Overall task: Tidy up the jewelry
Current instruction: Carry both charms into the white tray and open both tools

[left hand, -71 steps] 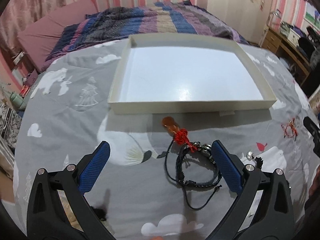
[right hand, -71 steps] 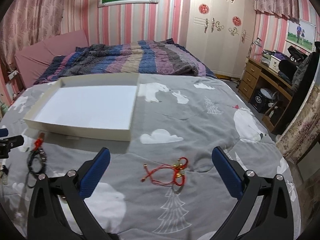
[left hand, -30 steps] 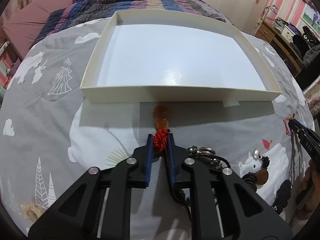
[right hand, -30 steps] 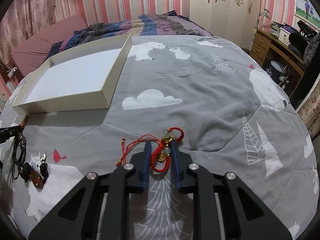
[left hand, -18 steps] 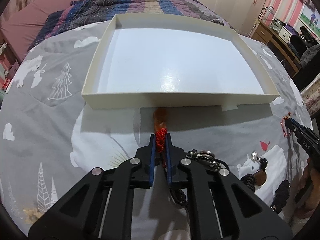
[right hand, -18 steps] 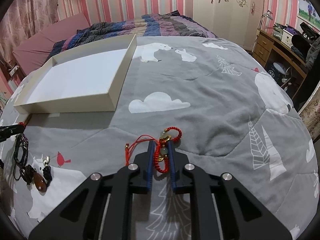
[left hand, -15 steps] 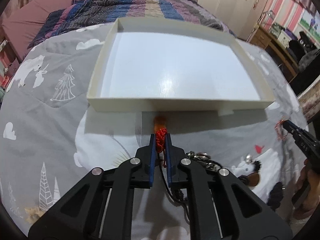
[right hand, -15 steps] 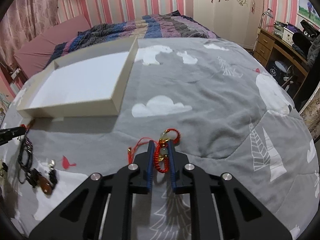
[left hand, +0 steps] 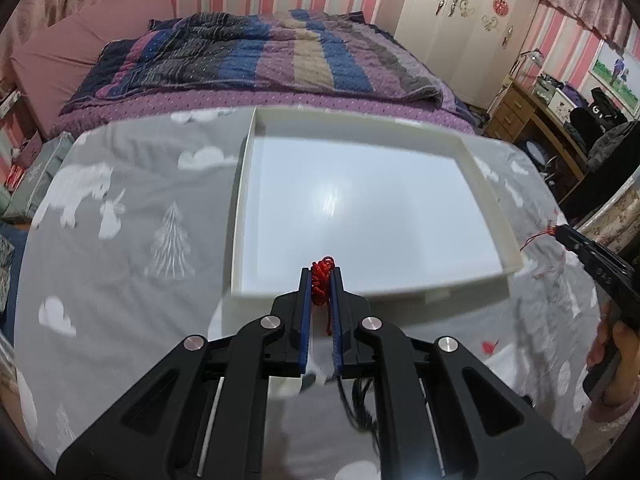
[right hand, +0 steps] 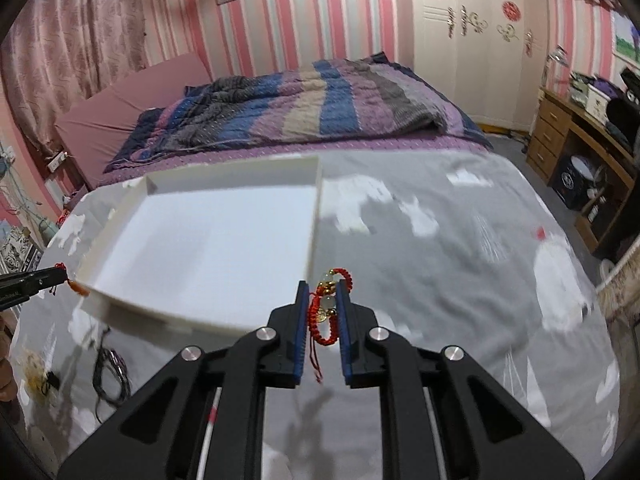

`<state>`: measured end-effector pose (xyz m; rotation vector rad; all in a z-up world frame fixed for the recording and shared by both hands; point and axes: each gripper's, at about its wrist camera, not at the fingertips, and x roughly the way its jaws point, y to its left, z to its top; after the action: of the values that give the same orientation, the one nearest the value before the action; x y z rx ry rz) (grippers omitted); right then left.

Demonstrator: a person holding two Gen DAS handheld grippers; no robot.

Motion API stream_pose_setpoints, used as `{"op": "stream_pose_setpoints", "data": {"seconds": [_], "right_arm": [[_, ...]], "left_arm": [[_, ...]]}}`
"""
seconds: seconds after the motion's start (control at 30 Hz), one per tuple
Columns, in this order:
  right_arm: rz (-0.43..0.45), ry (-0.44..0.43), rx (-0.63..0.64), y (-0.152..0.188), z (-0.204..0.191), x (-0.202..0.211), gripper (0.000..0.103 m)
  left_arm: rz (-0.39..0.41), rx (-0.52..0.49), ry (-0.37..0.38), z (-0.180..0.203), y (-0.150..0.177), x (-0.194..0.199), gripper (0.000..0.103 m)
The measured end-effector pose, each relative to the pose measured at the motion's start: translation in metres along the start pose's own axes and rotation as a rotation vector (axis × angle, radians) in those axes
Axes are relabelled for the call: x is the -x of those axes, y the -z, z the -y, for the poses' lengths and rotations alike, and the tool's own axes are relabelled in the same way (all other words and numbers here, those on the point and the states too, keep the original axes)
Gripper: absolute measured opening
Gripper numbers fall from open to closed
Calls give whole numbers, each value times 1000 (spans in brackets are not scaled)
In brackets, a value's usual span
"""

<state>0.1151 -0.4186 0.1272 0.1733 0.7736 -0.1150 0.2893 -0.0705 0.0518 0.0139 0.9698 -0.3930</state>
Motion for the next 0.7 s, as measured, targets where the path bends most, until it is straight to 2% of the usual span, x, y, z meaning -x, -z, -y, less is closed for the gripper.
{"op": "stream_pose_setpoints", "data": {"seconds": [0.2,0.37,0.47,0.53,0.7], "right_arm": [[7,-10,51,-51,-33,-34,14],[0,24,100,-85,-57,-76,14],[-21,64,111,-99,-64,-104,14],[-41,61,82,-107,-63,-125,14],[-68,95,70,-109,-61,-164,14]], "left_arm": [[-7,18,11,-10,-51,-19,7],[-32,16,-27,-21,-93,-62,7],[-47,31,-45,-31,-109,-86,7],[-62,37,-50,-35,-119,-104,7],[-85,16,-49,-28,-127,-141,7]]}}
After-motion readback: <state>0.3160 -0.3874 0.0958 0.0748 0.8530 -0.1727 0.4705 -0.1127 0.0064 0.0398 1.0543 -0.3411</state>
